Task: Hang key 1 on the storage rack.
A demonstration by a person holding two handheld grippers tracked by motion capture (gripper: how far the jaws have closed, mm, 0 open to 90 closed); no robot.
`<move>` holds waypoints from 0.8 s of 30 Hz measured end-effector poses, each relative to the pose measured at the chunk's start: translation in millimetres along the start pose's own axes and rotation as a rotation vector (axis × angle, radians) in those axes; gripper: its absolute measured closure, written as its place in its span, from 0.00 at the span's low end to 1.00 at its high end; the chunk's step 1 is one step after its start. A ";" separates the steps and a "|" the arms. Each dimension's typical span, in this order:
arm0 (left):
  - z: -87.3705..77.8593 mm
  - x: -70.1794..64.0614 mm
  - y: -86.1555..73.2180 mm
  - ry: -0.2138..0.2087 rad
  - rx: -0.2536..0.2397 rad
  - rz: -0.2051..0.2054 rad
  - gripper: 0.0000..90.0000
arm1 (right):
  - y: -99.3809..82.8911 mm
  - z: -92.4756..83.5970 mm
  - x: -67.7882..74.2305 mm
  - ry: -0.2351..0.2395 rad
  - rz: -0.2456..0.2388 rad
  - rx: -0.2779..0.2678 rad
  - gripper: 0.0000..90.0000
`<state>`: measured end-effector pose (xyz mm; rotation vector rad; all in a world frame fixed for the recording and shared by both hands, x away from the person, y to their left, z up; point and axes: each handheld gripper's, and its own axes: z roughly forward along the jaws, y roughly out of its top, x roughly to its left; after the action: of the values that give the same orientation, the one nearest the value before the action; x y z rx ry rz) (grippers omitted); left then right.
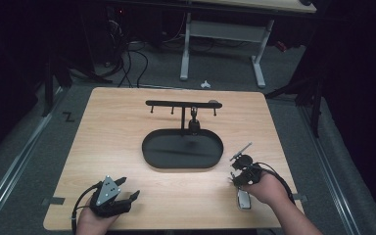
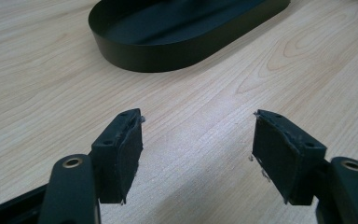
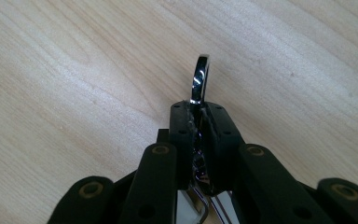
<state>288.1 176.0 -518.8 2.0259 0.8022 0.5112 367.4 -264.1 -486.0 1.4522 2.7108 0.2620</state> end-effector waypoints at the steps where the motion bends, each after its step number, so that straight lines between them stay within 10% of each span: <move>1: 0.0 0.0 0.0 0.000 0.000 -0.001 0.37 | 0.4 0.1 -0.3 -0.002 0.000 -0.002 0.92; 24: -0.4 -0.8 0.1 0.000 -0.006 -0.002 0.37 | 3.5 -27.9 9.9 -0.019 -0.052 -0.071 0.94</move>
<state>287.3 175.6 -518.6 2.0192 0.8013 0.5123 361.2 -257.4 -457.6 1.3575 2.6903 0.3358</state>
